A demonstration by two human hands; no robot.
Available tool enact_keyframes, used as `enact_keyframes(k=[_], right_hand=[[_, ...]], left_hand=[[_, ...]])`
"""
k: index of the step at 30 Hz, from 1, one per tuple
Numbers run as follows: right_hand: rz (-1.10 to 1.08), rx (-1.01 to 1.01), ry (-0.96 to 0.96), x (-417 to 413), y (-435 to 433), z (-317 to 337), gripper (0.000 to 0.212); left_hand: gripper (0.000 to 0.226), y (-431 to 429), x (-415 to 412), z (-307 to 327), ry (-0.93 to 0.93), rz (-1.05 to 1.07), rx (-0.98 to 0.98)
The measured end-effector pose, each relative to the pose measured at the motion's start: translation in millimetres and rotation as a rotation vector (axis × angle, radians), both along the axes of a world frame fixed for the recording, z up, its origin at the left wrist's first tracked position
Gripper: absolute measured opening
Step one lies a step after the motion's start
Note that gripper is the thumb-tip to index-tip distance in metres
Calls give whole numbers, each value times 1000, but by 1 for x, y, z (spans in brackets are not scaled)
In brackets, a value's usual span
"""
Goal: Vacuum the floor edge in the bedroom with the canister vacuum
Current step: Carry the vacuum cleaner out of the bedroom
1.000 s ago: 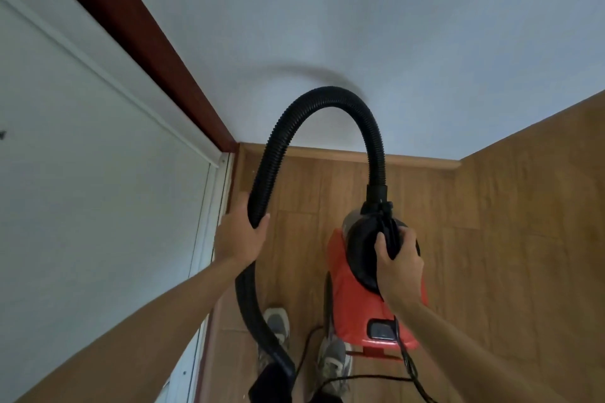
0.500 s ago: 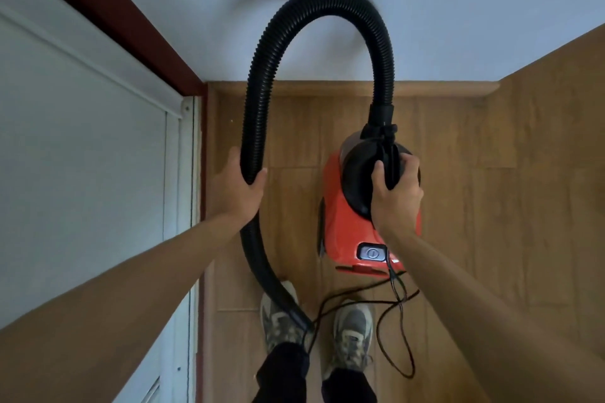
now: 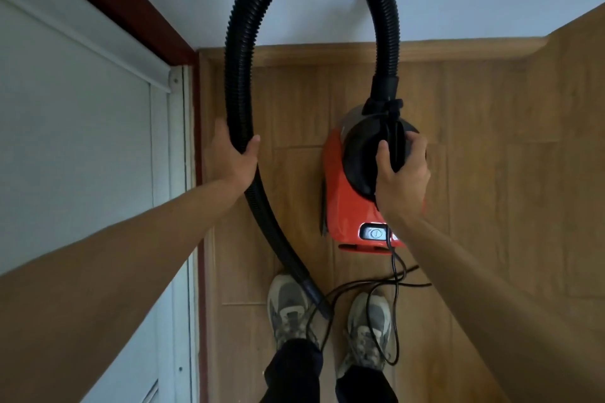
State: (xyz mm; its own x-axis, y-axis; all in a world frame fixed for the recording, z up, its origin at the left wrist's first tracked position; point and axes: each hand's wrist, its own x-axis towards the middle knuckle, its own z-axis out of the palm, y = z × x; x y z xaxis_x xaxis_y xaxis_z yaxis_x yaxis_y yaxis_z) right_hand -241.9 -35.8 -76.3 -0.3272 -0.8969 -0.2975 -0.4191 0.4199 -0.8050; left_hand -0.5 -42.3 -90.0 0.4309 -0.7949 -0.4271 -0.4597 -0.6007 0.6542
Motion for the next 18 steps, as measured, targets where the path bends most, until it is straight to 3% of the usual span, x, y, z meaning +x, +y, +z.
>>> enact_keyframes(k=[12,18], right_hand=[[-32,-31,63,5,-1,-34,29],[40,50,121,-3,-1,-28,38]], left_hand=[[51,5,3,-36,-22,107,35],[52,6,-2,-23,-39,97,75]])
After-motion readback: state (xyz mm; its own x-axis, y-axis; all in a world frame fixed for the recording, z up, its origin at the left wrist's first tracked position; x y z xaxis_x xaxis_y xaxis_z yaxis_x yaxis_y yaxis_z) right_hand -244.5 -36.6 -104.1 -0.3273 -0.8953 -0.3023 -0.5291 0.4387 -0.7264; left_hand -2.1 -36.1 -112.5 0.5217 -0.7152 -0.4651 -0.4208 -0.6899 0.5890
